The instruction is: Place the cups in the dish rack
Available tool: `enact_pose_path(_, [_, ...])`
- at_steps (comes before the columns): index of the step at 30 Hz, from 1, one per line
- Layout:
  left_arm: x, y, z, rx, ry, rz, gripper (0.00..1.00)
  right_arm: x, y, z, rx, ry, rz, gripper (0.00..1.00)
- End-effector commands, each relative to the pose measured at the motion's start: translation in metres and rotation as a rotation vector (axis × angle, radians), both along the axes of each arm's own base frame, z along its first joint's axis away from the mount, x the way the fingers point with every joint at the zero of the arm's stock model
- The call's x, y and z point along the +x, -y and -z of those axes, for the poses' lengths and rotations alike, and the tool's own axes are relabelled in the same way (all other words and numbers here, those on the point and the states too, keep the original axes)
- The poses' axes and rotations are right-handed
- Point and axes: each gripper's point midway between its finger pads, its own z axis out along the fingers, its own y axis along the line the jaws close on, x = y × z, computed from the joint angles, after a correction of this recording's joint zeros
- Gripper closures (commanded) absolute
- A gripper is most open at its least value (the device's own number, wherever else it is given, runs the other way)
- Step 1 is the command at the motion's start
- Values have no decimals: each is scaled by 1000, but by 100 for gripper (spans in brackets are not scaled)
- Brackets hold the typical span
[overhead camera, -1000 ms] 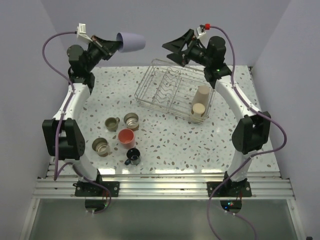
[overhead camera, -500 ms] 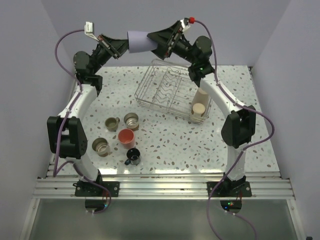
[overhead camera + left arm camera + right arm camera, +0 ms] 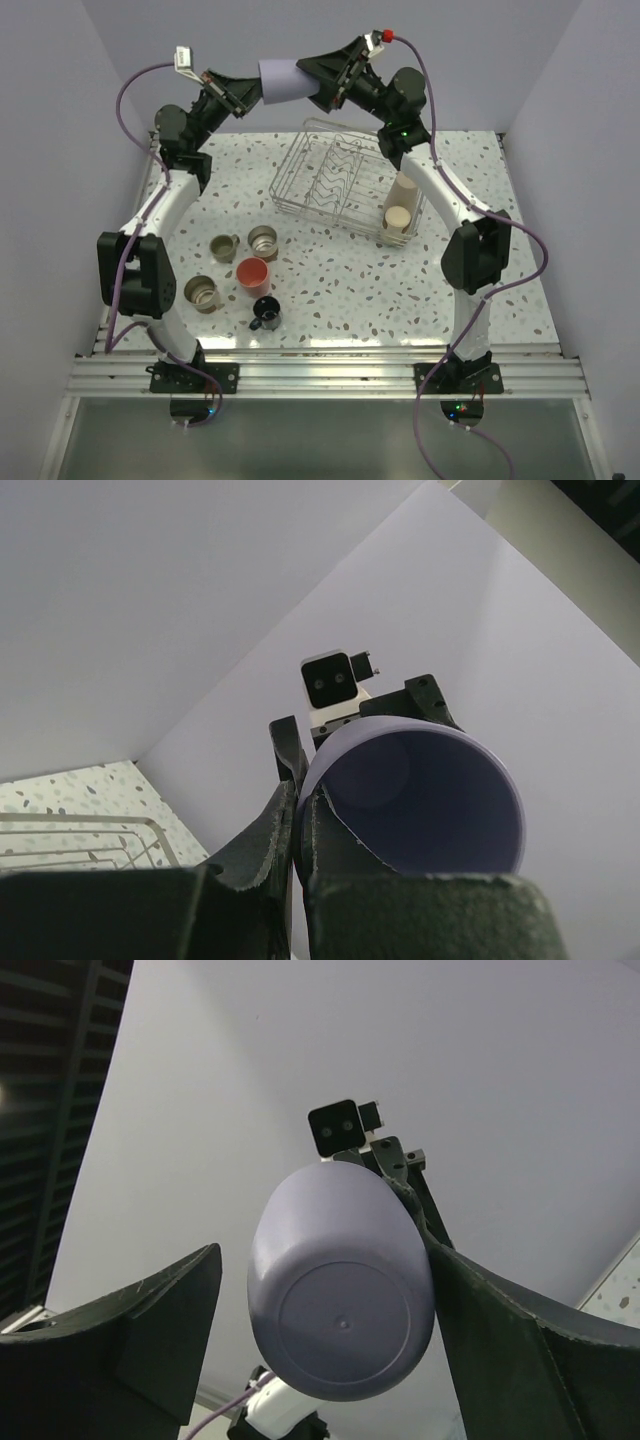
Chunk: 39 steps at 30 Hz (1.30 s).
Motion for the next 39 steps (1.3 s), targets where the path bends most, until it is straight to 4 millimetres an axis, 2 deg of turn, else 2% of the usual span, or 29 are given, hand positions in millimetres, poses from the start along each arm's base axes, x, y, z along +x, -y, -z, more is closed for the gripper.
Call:
enact_pose_path(1, [-2,7,-5,17,15,-40,100,-21,-1,-28,33,83,-17,12])
enact_pose_path(5, [-2,7,-5,24,10,-67,100,-20,-1,-27,21,84,-10,12])
enact_pose_path(8, [0,7,-1,33,-2,-80,100,-19,-2,-24,15,77,-10,29])
enact_pose_path(10, [-1,6,-2,39,-5,-88,100,-17,-2,-21,7,69,-10,54])
enact_pose_path(11, [0,7,0,41,-9,-87,100,-16,-3,-18,-1,67,-5,74])
enact_pose_path(12, [0,7,2,45,-16,-81,98,-15,-3,-14,-12,52,-7,87])
enact_pose_path(13, [-1,8,3,49,-23,-75,92,-14,-2,-12,-22,47,-1,96])
enact_pose_path(14, [-2,9,4,56,-25,-72,81,-13,0,-11,-35,57,14,100])
enact_pose_path(17, [-2,4,12,110,-51,-94,70,1,18,0,-93,27,71,100])
enact_pose_path(19, [1,-3,26,162,-88,-124,64,15,41,6,-134,19,136,100])
enact_pose_path(20, [-1,-7,27,177,-93,-137,54,23,50,12,-188,57,187,100])
enact_pose_path(21, [1,-10,37,210,-120,-157,50,32,68,24,-249,8,235,100])
enact_pose_path(22, [2,-16,43,229,-139,-174,46,36,77,30,-288,4,268,100])
enact_pose_path(23, [0,-19,45,248,-147,-190,37,43,88,34,-344,37,322,100])
enact_pose_path(25, [4,-31,65,316,-211,-248,27,53,116,55,-441,-23,389,100])
enact_pose_path(26, [2,-37,68,338,-229,-277,17,59,128,62,-508,2,447,100])
enact_pose_path(27, [5,-47,85,391,-285,-328,13,62,144,79,-574,-48,475,100])
enact_pose_path(28, [3,-55,89,414,-307,-365,0,63,154,85,-624,-54,512,100])
enact_pose_path(29, [2,-61,96,437,-338,-394,0,66,171,103,-731,-64,563,100])
enact_pose_path(31, [-1,-77,123,488,-419,-439,0,70,195,122,-852,-83,632,100])
enact_pose_path(33, [-7,-91,135,519,-468,-484,0,71,224,149,-1009,-111,698,100])
enact_pose_path(35, [-13,-106,147,546,-507,-532,0,72,240,175,-1118,-140,714,100])
enact_pose_path(36, [-16,-116,156,593,-534,-575,0,75,253,183,-1165,-164,755,100])
enact_pose_path(37, [-19,-122,156,619,-538,-607,0,75,260,189,-1199,-179,770,100])
enact_pose_path(38, [-18,-139,161,652,-572,-696,0,75,266,202,-1254,-200,770,100])
enact_pose_path(39, [-24,-149,168,700,-617,-730,0,76,271,207,-1281,-206,777,100])
